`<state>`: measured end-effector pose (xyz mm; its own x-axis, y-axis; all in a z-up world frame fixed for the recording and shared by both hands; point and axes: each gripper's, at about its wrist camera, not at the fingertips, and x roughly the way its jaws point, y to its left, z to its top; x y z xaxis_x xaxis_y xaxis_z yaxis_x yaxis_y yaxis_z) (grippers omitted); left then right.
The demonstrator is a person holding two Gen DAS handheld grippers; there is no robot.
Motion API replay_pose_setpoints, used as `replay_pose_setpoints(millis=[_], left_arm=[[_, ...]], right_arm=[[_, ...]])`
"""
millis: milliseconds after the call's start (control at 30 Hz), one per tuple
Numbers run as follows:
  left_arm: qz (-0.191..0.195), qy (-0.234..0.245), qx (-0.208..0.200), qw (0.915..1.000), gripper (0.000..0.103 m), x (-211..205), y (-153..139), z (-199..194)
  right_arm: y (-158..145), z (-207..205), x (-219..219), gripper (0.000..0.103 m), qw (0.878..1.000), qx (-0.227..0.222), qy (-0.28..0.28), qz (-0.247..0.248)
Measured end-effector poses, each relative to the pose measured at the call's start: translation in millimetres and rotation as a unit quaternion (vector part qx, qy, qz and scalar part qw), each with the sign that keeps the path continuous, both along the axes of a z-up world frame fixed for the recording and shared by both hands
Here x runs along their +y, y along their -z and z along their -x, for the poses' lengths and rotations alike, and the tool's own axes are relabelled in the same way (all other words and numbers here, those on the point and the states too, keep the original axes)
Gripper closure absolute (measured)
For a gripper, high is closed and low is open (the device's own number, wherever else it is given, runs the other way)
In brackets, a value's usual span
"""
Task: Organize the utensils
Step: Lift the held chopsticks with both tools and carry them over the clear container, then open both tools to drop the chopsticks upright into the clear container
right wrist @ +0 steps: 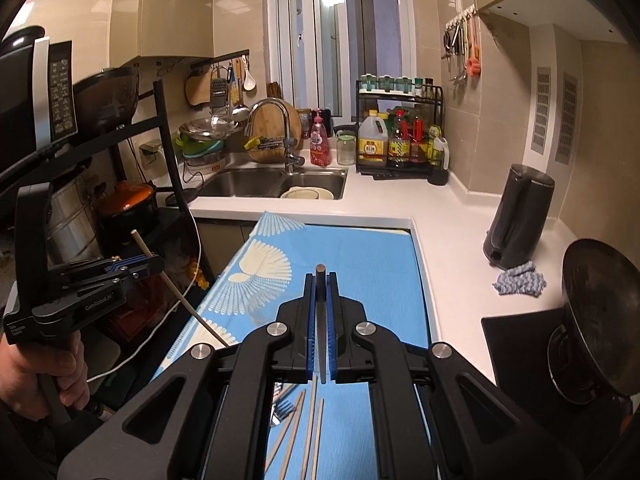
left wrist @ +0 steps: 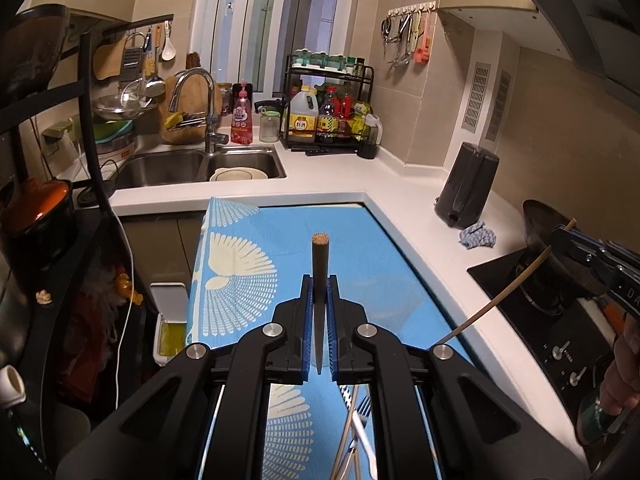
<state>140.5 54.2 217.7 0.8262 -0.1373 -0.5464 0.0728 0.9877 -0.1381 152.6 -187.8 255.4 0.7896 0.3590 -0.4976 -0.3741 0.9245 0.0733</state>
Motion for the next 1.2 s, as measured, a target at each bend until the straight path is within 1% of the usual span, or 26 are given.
replay_pose_setpoints(millis=[233,300,400,433,567,633,800,900,967,1000,1033,1067,1100,1133,1167,1200], left_arm=[[0.015,0.018,-0.027,0.9993,0.096,-9.0,-42.7,-21.9],[0.012,0.019,-0.035,0.9991,0.096,-13.7,-51.1,-29.7],[0.011,0.022,-0.030,0.9992,0.096,-19.5,-50.1,-45.2],[0.009,0.020,-0.025,0.9995,0.096,-21.7,-45.3,-52.2],[0.009,0.017,0.013,0.9997,0.096,-24.7,-11.9,-79.8],[0.010,0.015,0.034,0.9993,0.096,-25.2,9.7,-92.8],[0.016,0.018,0.086,0.9960,0.096,-25.7,60.0,-114.4],[0.015,0.024,0.108,0.9938,0.096,-30.1,79.8,-119.3],[0.014,0.031,0.122,0.9920,0.096,-33.9,87.5,-122.1],[0.010,0.031,0.126,0.9915,0.095,-35.6,89.8,-122.2],[0.006,0.031,0.127,0.9914,0.094,-37.5,89.9,-122.3],[0.002,0.030,0.126,0.9916,0.084,-38.8,88.4,-121.8],[0.000,0.028,0.120,0.9924,0.066,-38.4,84.6,-118.7],[-0.003,0.024,0.113,0.9933,0.056,-36.5,81.0,-117.2],[-0.007,0.019,0.104,0.9943,0.047,-35.7,76.3,-114.0],[-0.011,0.015,0.095,0.9953,0.046,-34.6,70.3,-108.9]], right_arm=[[-38.2,-20.4,8.8,0.098,0.999,-0.033,0.000,-0.011],[-41.3,-28.8,12.7,0.098,0.999,-0.038,0.001,-0.011],[-32.8,-45.7,20.9,0.098,0.999,-0.039,0.006,-0.005],[-28.2,-51.1,22.5,0.098,0.999,-0.036,0.008,-0.006],[9.6,-77.8,27.6,0.098,1.000,-0.004,0.013,-0.011],[33.5,-88.9,27.9,0.098,1.000,0.017,0.014,-0.015],[79.8,-103.4,30.5,0.098,0.998,0.064,0.016,-0.010],[98.1,-107.7,33.0,0.098,0.996,0.085,0.013,-0.003],[107.8,-110.1,31.5,0.098,0.995,0.099,0.016,-0.007],[111.7,-110.2,30.6,0.095,0.994,0.105,0.017,-0.009],[114.5,-110.3,29.8,0.094,0.994,0.110,0.019,-0.009],[116.1,-109.9,29.5,0.093,0.993,0.114,0.020,-0.008],[116.9,-109.3,29.6,0.087,0.993,0.115,0.019,-0.009],[116.6,-106.9,29.0,0.081,0.993,0.113,0.020,-0.008],[116.0,-104.7,28.9,0.078,0.994,0.111,0.021,-0.005],[114.8,-101.9,27.5,0.073,0.994,0.107,0.025,-0.001]])
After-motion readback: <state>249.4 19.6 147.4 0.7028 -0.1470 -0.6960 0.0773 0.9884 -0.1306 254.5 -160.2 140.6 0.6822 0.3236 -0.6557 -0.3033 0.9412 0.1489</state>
